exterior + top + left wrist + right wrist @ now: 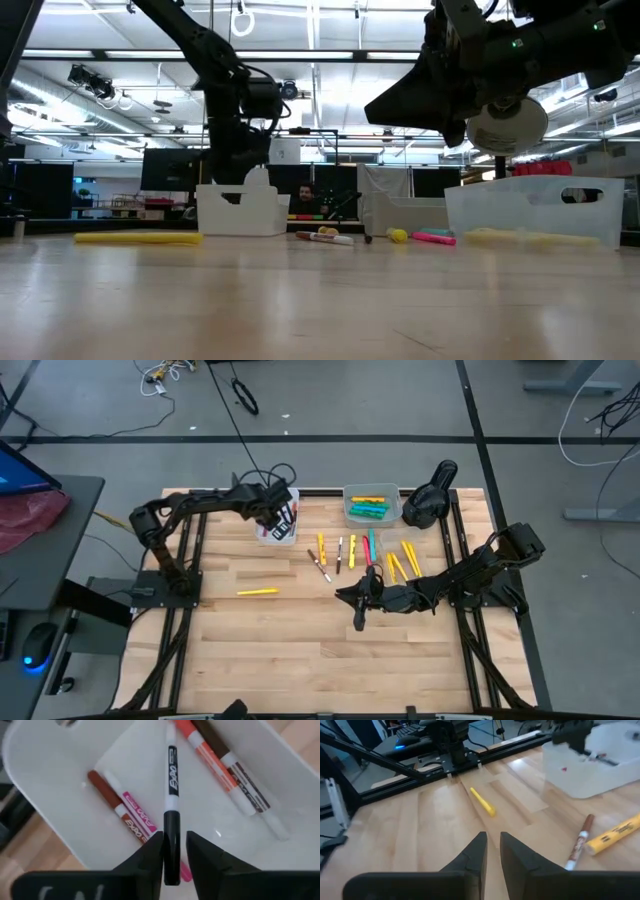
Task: Pick & Place Markers
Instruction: Put the black marker pen into the white bin, then put the light yellow highlighter pen into the gray bin
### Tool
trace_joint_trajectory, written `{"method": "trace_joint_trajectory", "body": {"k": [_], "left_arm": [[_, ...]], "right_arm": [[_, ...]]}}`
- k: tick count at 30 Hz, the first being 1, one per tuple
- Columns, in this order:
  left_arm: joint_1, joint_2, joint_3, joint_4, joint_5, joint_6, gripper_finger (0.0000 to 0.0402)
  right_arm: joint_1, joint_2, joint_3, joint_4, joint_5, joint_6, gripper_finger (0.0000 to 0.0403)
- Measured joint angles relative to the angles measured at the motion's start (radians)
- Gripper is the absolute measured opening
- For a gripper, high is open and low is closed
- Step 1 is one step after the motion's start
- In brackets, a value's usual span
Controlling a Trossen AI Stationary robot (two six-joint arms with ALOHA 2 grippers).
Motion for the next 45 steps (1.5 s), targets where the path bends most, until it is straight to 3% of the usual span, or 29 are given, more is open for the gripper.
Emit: {"method": "trace_joint_trajectory", "body": {"k": [6, 10, 17, 22, 26, 30, 38, 45], "left_arm": [[-0.005, -0.056, 0.000, 0.009, -0.015, 0.054, 0.0147], [-0.014, -0.078, -0.001, 0.025, -0.017, 0.059, 0.0183], [-0.114, -0.180, -0.163, 0.356, -0.017, 0.116, 0.0205], [-0.244, -0.287, -0.353, 0.700, 0.016, 0.114, 0.0206], [-0.359, -0.321, -0.485, 0.977, 0.022, 0.111, 0.0206], [-0.455, -0.321, -0.561, 1.175, 0.023, 0.111, 0.0206], [-0.572, -0.321, -0.575, 1.247, 0.019, 0.086, 0.0206], [-0.588, -0.321, -0.575, 1.258, 0.016, 0.094, 0.0206]], "right_arm": [[0.000, 0.000, 0.000, -0.005, -0.098, 0.010, 0.0056], [-0.005, 0.000, 0.000, -0.005, -0.095, 0.011, 0.0057], [-0.004, -0.030, 0.014, -0.052, -0.030, 0.014, 0.0087], [-0.004, -0.054, 0.139, -0.363, 0.009, -0.015, 0.0130], [-0.008, -0.044, 0.263, -0.681, 0.100, -0.006, 0.0168], [-0.040, -0.044, 0.285, -0.845, 0.217, 0.164, 0.0210], [-0.195, -0.043, 0.275, -1.064, 0.219, 0.455, 0.0291], [-0.373, 0.023, 0.275, -1.011, 0.092, 0.475, 0.0290]]}}
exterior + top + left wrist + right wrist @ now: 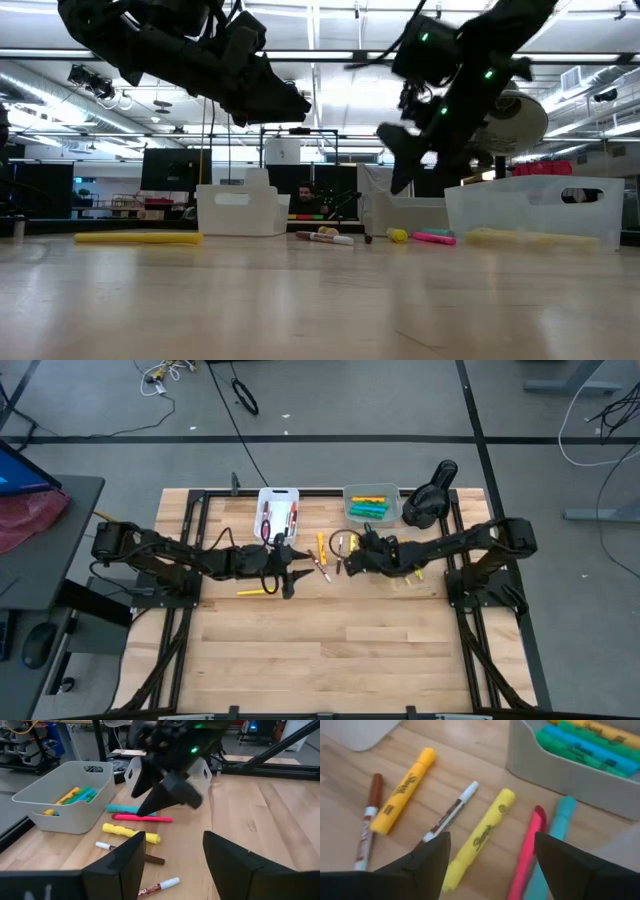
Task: Pick & Place Markers
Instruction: Put the light yellow highlighter pen into the gray bin
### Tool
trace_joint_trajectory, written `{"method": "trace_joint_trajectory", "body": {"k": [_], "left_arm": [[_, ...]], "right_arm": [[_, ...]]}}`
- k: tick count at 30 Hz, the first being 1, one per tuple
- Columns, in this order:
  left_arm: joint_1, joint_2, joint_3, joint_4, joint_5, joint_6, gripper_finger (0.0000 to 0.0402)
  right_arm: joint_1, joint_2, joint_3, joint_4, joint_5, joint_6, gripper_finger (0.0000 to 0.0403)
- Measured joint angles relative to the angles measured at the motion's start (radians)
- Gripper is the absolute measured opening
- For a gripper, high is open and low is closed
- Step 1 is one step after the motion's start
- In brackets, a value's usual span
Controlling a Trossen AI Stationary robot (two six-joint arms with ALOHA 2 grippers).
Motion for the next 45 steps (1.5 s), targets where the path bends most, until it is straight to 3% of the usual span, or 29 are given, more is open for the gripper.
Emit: {"method": "trace_joint_trajectory", "body": {"k": [7, 15, 26, 37, 45], "left_arm": [[0.002, 0.000, 0.000, 0.000, -0.013, 0.026, 0.0206], [0.010, 0.000, 0.000, 0.009, -0.026, 0.027, 0.0206], [0.013, 0.001, 0.000, 0.010, -0.026, 0.020, 0.0206], [0.012, 0.001, 0.000, 0.009, -0.026, 0.017, 0.0206], [0.012, 0.001, 0.000, 0.008, -0.026, 0.017, 0.0206]], "right_arm": [[-0.069, 0.107, 0.002, 0.194, -0.112, -0.075, 0.0263], [-0.090, 0.178, 0.002, 0.190, -0.186, -0.078, 0.0229], [-0.090, 0.156, 0.003, 0.181, -0.262, -0.066, 0.0194], [-0.090, 0.028, 0.003, 0.082, -0.356, -0.104, 0.0185], [-0.088, -0.077, 0.003, -0.221, -0.429, -0.042, 0.0159]]}}
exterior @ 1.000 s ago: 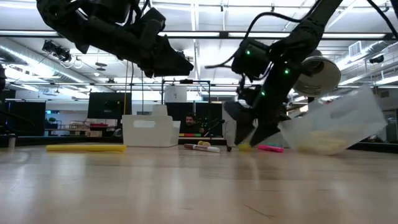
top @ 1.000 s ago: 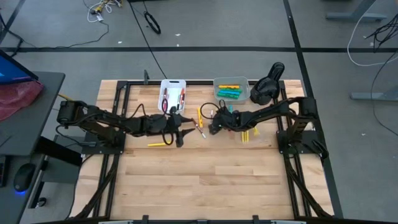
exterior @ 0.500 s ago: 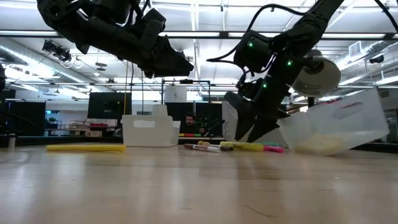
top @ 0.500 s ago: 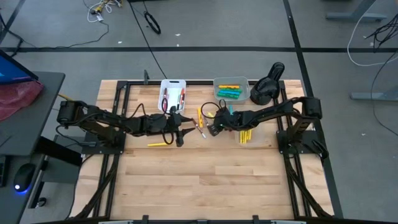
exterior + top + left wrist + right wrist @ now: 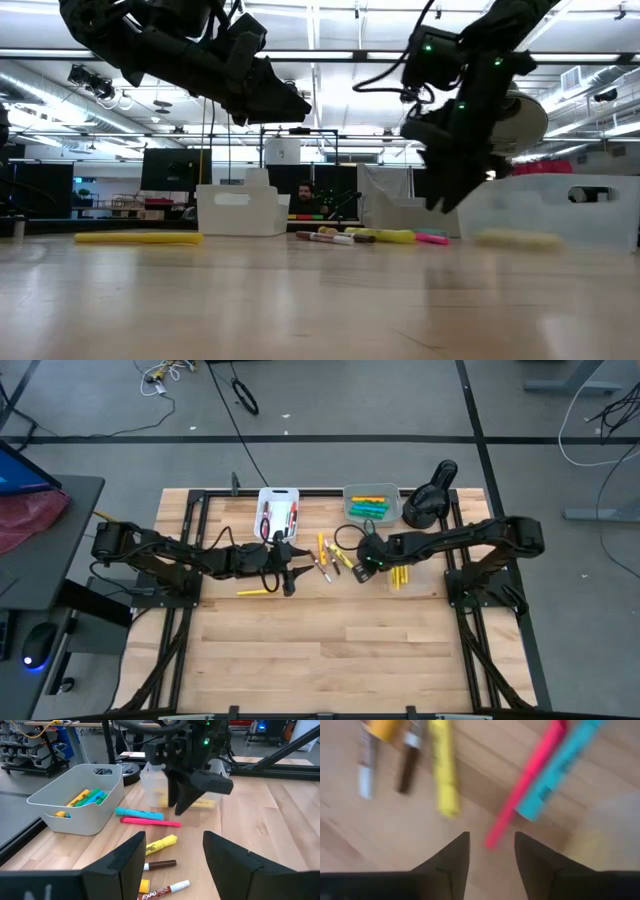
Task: Pick & Place Markers
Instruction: Put the light yellow highlighter pen into the gray bin
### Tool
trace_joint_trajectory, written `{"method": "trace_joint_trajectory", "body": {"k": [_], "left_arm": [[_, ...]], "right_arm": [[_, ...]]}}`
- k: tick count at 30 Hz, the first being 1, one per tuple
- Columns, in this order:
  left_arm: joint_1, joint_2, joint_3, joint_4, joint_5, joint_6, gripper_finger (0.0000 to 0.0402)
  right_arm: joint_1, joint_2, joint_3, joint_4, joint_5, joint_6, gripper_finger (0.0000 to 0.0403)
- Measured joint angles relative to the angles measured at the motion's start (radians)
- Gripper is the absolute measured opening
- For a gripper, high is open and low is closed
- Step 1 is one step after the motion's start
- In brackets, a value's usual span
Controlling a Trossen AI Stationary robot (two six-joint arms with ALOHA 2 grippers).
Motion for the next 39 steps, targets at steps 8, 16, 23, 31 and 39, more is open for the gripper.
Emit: {"method": "trace_joint_trajectory", "body": {"k": [8, 16, 23, 31, 39], "left_arm": [[0.000, 0.000, 0.000, -0.011, 0.000, 0.000, 0.0206], [0.000, 0.000, 0.000, -0.010, 0.000, 0.000, 0.0206], [-0.001, 0.000, 0.000, -0.010, 0.000, -0.002, 0.0206], [-0.001, 0.000, 0.000, -0.011, 0.000, -0.008, 0.0206], [-0.001, 0.002, 0.000, -0.012, 0.000, -0.009, 0.0206]], "right_arm": [[0.000, -0.054, 0.000, -0.173, 0.052, 0.080, 0.0103], [0.018, -0.065, 0.000, 0.206, 0.048, -0.144, 0.0079], [0.009, 0.071, 0.000, 0.445, 0.062, -0.415, 0.0138], [0.007, 0.183, 0.000, 0.453, 0.080, -0.486, 0.0183], [0.007, 0.256, 0.000, 0.454, 0.079, -0.555, 0.0140]]}}
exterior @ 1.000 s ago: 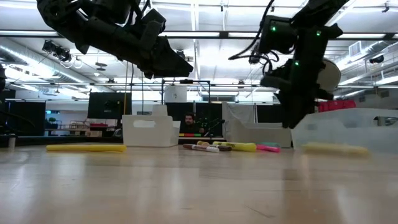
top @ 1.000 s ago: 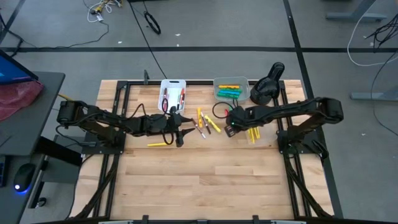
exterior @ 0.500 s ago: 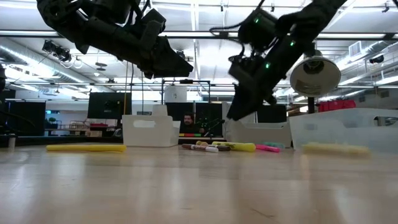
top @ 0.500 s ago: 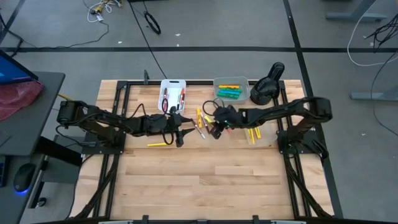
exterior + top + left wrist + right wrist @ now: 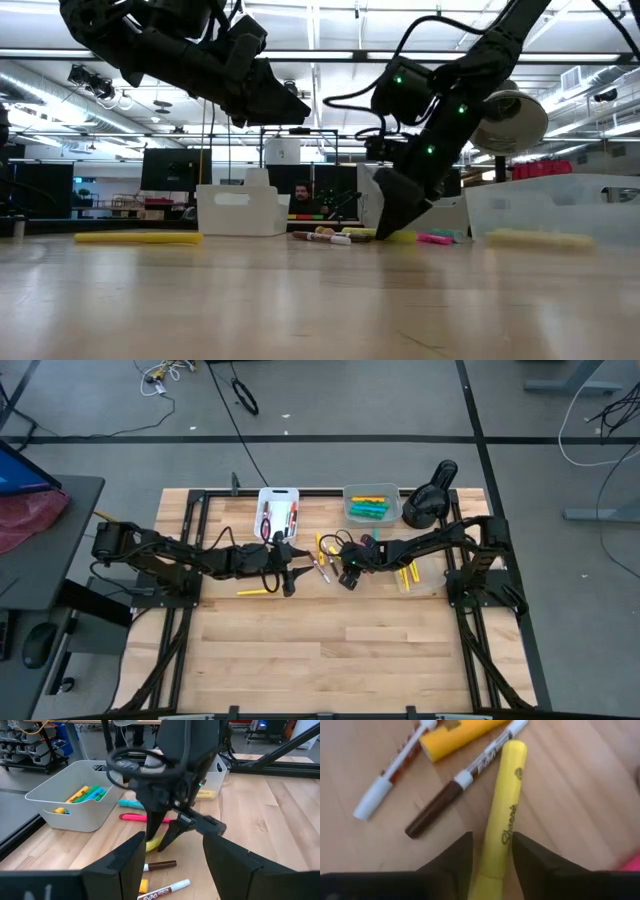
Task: Pick & Place Markers
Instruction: Put the light yellow highlighter pen into the gray bin
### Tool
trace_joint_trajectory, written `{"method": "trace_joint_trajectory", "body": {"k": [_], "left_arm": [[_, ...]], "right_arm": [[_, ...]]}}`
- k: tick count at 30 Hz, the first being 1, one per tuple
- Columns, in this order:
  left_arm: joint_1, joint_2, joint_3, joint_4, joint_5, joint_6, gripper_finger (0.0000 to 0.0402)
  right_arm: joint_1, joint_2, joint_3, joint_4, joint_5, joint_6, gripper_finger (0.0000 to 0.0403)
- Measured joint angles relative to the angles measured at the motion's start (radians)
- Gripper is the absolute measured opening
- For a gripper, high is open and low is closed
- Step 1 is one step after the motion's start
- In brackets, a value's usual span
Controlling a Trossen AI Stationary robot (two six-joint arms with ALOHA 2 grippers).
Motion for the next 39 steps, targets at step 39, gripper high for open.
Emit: {"method": "trace_joint_trajectory", "body": {"k": [39], "left_arm": [[0.000, 0.000, 0.000, 0.001, 0.000, -0.018, 0.0206]], "right_arm": [[-0.391, 0.104, 0.694, -1.055, 0.220, -0.550, 0.0041]]}}
